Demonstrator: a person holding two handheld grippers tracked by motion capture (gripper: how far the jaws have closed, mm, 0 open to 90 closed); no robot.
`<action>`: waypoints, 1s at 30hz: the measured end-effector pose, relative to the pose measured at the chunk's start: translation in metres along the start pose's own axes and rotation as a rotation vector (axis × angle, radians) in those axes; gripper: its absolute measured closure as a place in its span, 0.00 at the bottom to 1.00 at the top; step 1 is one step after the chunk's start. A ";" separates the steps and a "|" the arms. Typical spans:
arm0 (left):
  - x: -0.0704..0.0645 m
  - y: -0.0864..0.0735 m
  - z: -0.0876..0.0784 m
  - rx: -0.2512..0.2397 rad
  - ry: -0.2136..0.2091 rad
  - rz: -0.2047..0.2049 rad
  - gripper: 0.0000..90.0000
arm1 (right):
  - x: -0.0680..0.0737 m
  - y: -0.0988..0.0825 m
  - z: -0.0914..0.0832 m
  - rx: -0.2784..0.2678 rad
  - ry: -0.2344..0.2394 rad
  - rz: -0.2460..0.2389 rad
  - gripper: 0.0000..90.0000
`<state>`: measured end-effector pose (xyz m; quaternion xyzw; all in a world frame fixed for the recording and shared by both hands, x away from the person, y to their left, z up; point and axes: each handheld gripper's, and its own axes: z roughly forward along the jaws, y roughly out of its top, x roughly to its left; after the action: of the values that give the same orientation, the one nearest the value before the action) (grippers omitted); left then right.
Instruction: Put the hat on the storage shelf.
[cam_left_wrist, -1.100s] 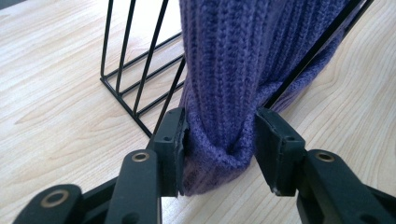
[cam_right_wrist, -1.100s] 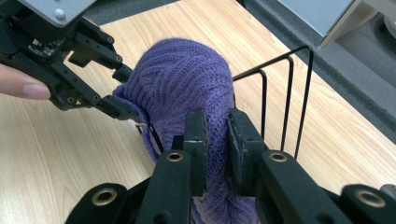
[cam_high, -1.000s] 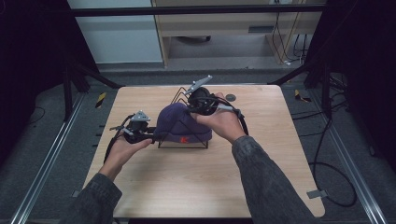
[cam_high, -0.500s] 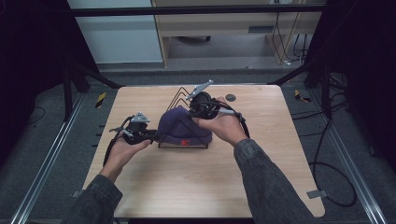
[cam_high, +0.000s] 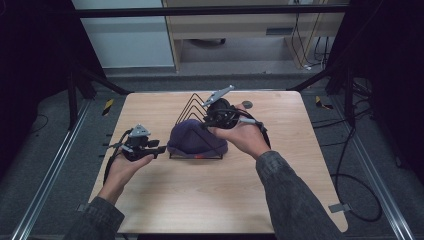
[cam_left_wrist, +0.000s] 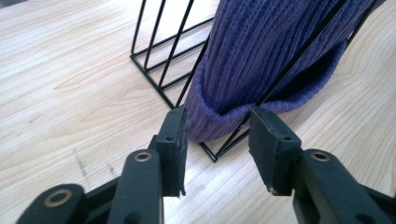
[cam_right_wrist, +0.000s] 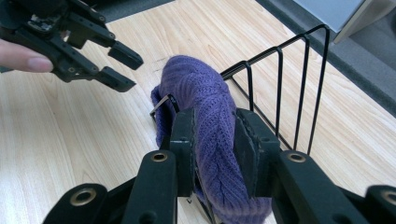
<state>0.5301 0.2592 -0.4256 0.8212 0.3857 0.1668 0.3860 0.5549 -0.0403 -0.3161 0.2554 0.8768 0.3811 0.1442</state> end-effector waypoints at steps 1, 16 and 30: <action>-0.001 -0.002 -0.001 -0.005 0.012 -0.007 0.59 | 0.000 0.000 -0.001 0.001 -0.005 -0.002 0.76; -0.004 -0.031 0.002 0.060 0.117 -0.028 0.35 | -0.003 -0.009 -0.016 0.005 -0.058 0.027 0.63; 0.010 -0.054 0.016 0.171 0.144 -0.098 0.18 | -0.009 -0.013 -0.034 -0.015 -0.104 0.049 0.52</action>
<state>0.5184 0.2808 -0.4774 0.8171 0.4649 0.1726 0.2938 0.5426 -0.0734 -0.3028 0.2952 0.8587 0.3773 0.1822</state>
